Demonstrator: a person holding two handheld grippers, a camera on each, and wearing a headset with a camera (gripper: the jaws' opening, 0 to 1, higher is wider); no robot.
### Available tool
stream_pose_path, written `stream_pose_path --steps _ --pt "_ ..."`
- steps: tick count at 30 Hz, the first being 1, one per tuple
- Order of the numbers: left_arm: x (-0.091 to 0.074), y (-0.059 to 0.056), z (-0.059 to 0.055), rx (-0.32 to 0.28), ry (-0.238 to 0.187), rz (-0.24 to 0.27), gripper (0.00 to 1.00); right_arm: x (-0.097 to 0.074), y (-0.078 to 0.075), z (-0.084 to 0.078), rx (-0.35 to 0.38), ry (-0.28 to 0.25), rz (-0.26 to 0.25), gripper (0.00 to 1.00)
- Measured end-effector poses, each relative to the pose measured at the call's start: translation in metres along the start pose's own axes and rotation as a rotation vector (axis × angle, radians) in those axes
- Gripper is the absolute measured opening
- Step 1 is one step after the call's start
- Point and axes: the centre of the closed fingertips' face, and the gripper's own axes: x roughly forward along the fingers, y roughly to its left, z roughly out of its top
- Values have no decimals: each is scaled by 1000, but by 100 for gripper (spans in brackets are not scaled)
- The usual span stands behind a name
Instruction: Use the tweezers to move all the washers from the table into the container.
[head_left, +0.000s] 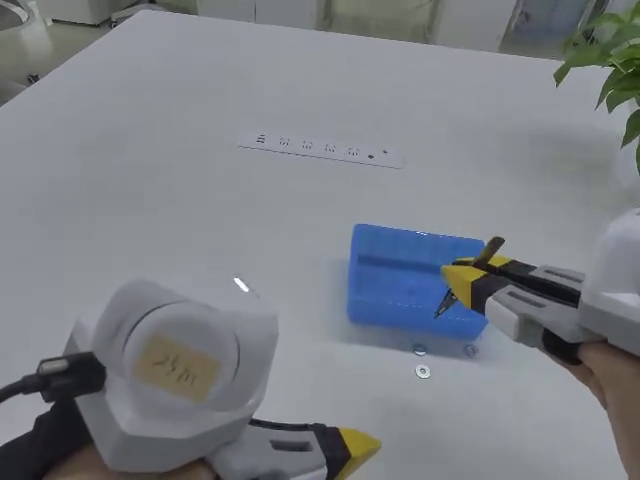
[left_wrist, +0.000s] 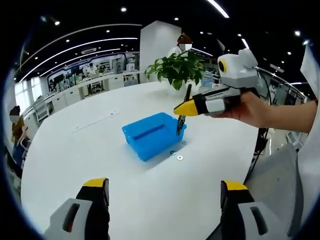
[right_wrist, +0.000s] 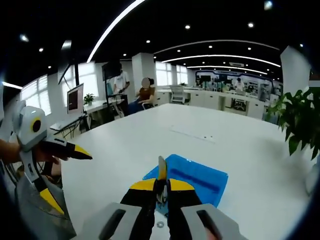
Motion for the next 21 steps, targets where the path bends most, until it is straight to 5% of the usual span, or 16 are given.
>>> stream_pose_path --steps 8,21 --pt "1 -3 -2 6 10 -5 94 11 8 -42 43 78 23 4" --pt "3 -4 -7 7 29 -9 94 19 2 -59 60 117 12 4"
